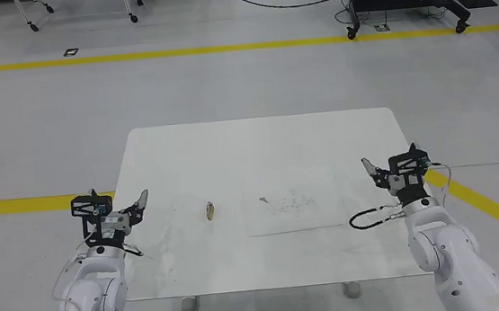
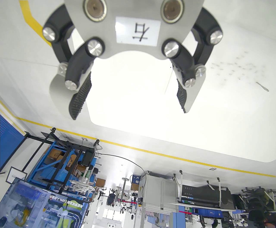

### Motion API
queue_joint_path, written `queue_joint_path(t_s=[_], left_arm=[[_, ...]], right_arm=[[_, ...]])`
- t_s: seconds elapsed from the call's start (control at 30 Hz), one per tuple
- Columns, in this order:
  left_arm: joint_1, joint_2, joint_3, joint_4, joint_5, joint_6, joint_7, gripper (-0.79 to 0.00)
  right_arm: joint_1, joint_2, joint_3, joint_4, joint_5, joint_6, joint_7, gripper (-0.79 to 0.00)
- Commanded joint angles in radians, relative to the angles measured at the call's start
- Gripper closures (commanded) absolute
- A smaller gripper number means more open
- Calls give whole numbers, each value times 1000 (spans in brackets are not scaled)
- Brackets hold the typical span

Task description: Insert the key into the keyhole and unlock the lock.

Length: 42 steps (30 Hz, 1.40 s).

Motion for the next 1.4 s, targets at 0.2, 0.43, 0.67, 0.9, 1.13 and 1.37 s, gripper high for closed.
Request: queue_joint_path(t_s=[0.2, 0.43, 0.67, 0.9, 1.13, 1.37], left_arm=[[0, 0, 0, 0, 0, 0, 0, -785], [0, 0, 0, 0, 0, 0, 0, -785], [0, 0, 0, 0, 0, 0, 0, -785], [0, 0, 0, 0, 0, 0, 0, -785], [0, 0, 0, 0, 0, 0, 0, -785], [0, 0, 0, 0, 0, 0, 0, -785]], right_arm=[[131, -7, -158, 80, -56, -172, 94, -785], [172, -11, -202, 111, -55, -223, 130, -785], [172, -11, -202, 111, -55, -223, 130, -785], [269, -18, -294, 210, -3, -421, 154, -785], [439, -32, -439, 363, 64, -749, 186, -785], [576, -51, -516, 510, 109, -795, 258, -693]])
